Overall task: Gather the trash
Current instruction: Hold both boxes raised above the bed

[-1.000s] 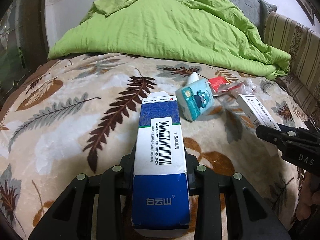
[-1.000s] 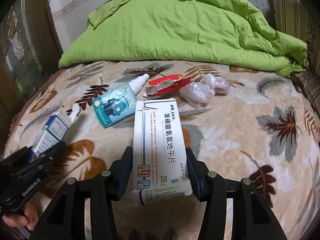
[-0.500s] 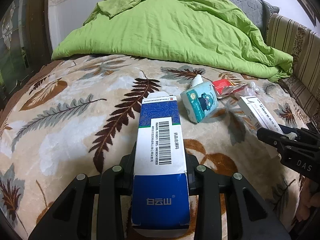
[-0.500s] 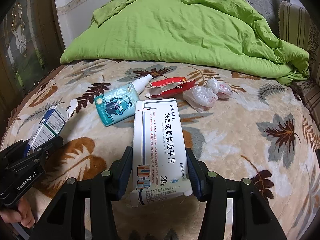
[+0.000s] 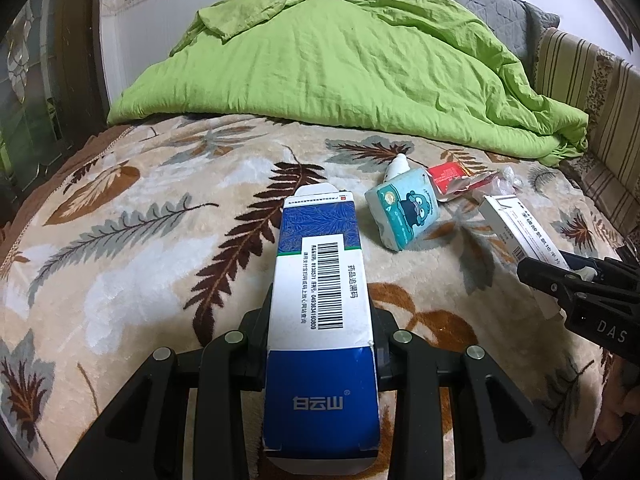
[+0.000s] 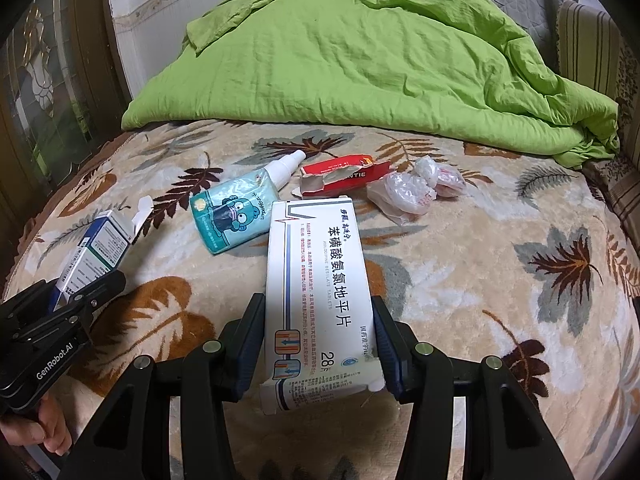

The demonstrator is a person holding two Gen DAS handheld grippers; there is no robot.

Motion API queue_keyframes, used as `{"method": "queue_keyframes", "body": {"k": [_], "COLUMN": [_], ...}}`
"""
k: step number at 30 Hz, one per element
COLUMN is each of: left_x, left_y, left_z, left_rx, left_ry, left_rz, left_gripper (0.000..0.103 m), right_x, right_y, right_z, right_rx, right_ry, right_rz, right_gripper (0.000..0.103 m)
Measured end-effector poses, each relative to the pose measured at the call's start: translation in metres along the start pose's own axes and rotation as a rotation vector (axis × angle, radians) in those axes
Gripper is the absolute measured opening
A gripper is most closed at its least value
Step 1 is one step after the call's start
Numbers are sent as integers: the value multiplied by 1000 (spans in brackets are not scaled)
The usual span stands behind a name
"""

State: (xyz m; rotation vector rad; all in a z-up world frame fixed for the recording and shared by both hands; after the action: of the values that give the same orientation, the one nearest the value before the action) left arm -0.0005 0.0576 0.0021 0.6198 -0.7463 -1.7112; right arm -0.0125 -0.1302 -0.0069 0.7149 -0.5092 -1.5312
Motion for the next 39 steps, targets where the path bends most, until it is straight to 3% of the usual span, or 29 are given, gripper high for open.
{"method": "queue_keyframes", "body": {"k": [39], "left_x": [-5], "left_y": [1], "left_z": [1], "left_rx": [2], "left_ry": [10], "left_rz": [17], "left_gripper": [33], "right_x": [-5], "right_y": [1], "right_z": [0], "right_rx": [4], "right_ry": [7], "right_rz": [-7], "right_gripper": [55]}}
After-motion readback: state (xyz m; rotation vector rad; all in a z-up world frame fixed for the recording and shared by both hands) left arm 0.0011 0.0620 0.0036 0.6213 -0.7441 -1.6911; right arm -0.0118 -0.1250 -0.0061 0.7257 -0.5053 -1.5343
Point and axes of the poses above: each gripper's, at about its wrist camera, not at the fingertips, and z roughly against the way its jaws point, x to its right, y to its top, the point moved 5 cm from there along -z, roughly the way its jaws point, and after that the axes turned 5 degrees about -z, right-handed, at the moved point
